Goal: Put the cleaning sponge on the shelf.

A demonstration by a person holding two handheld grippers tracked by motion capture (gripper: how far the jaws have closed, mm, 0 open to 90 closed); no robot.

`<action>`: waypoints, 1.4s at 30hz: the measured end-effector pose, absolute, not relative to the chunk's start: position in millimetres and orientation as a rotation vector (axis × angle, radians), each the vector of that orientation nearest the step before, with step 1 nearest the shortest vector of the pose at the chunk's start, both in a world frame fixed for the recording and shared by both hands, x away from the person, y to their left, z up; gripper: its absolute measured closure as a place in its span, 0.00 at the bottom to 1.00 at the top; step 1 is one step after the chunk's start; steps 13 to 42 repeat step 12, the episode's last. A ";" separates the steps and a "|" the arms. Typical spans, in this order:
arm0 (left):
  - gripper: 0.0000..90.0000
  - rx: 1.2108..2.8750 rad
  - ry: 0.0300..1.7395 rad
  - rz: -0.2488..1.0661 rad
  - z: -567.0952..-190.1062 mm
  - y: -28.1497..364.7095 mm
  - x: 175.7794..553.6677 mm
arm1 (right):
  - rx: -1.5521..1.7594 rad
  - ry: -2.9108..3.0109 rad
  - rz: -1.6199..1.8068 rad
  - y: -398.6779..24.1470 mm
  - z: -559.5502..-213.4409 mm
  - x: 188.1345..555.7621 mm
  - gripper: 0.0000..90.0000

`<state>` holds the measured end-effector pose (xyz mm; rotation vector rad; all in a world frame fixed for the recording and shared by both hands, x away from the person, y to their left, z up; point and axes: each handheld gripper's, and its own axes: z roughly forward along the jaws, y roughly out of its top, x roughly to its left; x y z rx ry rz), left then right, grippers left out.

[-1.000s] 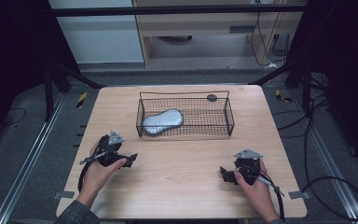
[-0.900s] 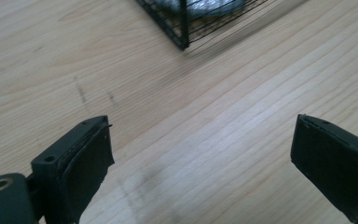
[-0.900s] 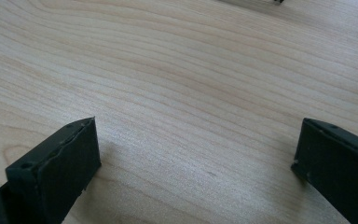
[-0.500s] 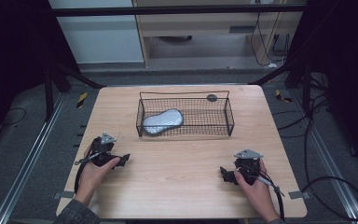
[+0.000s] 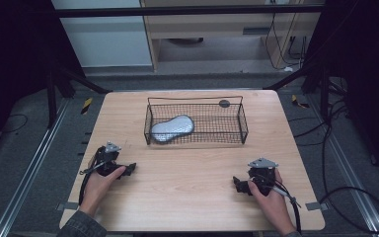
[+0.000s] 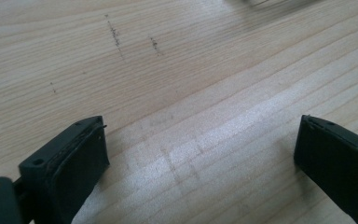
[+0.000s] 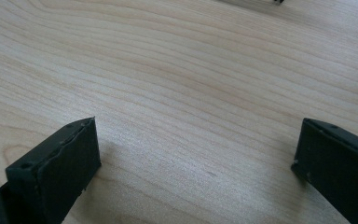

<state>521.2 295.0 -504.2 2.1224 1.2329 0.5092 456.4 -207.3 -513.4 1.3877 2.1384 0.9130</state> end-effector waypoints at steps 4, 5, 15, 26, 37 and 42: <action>0.00 2.087 1.215 0.532 -508.1 296.0 519.6 | 1.388 2.138 0.912 -207.3 -513.4 456.4 0.00; 0.00 2.087 1.216 0.532 -508.1 296.0 519.5 | 1.389 2.138 0.912 -207.2 -513.4 456.3 0.00; 0.00 2.087 1.217 0.536 -508.1 295.9 519.3 | 1.388 2.138 0.912 -207.2 -513.4 456.4 0.00; 0.00 2.087 1.217 0.536 -508.1 295.9 519.3 | 1.388 2.138 0.912 -207.2 -513.4 456.4 0.00; 0.00 2.087 1.217 0.536 -508.1 295.9 519.3 | 1.388 2.138 0.912 -207.2 -513.4 456.4 0.00; 0.00 2.087 1.217 0.536 -508.1 295.9 519.3 | 1.388 2.138 0.912 -207.2 -513.4 456.4 0.00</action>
